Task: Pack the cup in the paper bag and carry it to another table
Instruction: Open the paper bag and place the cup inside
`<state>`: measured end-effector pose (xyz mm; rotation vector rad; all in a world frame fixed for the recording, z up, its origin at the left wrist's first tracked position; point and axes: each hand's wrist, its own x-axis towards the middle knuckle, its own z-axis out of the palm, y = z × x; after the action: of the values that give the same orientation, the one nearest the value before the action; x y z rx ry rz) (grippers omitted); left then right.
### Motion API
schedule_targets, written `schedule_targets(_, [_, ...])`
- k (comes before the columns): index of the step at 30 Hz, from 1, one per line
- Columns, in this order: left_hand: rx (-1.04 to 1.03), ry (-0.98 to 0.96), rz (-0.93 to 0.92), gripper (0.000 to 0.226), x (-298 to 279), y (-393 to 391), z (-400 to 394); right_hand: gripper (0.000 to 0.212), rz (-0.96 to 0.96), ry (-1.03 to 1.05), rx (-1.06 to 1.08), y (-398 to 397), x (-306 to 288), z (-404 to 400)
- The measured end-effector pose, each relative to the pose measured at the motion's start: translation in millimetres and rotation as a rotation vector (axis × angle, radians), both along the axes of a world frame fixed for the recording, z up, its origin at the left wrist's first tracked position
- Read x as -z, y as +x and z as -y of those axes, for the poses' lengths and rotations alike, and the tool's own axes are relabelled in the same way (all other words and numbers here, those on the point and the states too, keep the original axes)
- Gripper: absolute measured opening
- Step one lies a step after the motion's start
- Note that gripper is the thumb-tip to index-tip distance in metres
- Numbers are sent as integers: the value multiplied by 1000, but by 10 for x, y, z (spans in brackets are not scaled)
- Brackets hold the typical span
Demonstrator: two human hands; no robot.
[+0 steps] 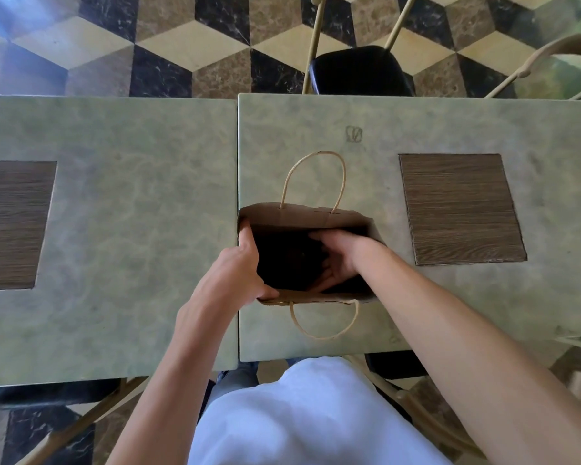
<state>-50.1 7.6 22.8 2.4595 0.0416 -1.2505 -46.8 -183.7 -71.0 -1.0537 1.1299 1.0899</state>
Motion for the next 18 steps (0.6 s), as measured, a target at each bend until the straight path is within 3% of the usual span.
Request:
schedule_targets(3, [0,4,-2,125,8,8,1,55,20,-17,0,-19,-25,12])
schedule_targets(7, [0,18,3,124,14,2,19,35,64,-34,-25,-40,-174,-10])
schedule_targets(14, [2,25,6,127,31,-9,3,21,190,-68,-100,-90,-619,-92])
schedule_targets(18, [5,12,22,122,41,-4,-25,26,317,-76,-93,-188,-952,2])
